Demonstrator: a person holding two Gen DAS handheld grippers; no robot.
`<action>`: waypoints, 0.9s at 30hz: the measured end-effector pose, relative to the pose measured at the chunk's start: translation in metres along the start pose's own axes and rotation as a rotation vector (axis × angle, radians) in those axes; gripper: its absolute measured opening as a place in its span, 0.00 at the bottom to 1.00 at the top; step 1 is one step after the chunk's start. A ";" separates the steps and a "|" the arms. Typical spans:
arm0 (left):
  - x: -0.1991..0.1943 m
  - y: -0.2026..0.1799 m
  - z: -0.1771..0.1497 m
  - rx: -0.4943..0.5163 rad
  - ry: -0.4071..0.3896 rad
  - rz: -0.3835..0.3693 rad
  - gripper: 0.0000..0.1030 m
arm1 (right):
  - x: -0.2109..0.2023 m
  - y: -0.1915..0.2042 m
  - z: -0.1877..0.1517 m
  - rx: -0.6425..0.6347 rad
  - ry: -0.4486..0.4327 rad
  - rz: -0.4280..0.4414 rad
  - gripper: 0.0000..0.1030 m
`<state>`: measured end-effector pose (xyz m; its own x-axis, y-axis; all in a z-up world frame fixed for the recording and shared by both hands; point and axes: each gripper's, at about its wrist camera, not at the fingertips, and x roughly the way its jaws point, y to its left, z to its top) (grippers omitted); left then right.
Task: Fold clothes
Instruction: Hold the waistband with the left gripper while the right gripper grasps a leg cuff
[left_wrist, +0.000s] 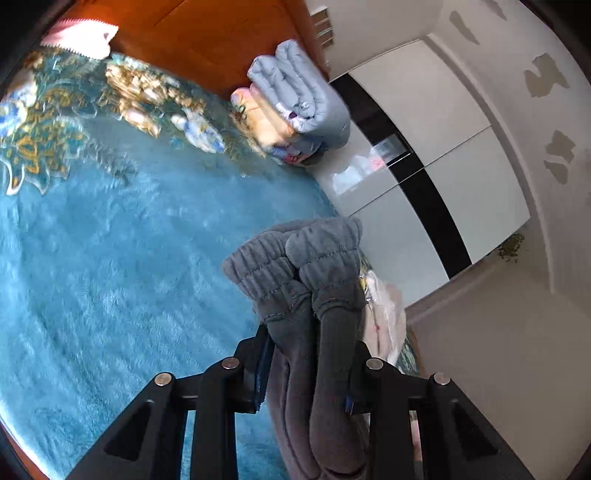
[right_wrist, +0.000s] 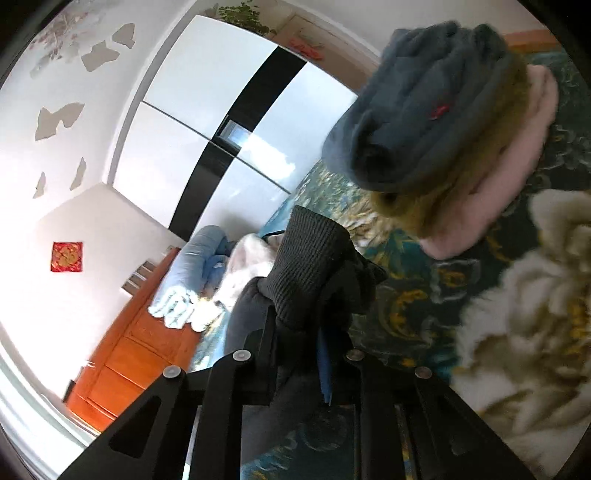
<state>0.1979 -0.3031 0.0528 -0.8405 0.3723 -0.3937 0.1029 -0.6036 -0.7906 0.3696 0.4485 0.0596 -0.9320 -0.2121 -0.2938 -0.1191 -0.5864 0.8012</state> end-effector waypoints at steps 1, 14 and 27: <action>0.007 0.012 -0.006 -0.019 0.030 0.043 0.31 | -0.002 -0.012 -0.007 0.023 0.005 -0.022 0.18; 0.035 0.075 -0.035 -0.148 0.145 0.126 0.33 | 0.000 0.065 -0.026 -0.286 -0.016 -0.269 0.18; 0.032 0.069 -0.040 -0.058 0.129 0.127 0.34 | 0.140 0.262 -0.189 -1.113 0.338 -0.176 0.18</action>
<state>0.1990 -0.3046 -0.0329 -0.7438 0.3856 -0.5460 0.2374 -0.6112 -0.7551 0.2722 0.1172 0.1300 -0.7747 -0.1587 -0.6121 0.2835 -0.9524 -0.1119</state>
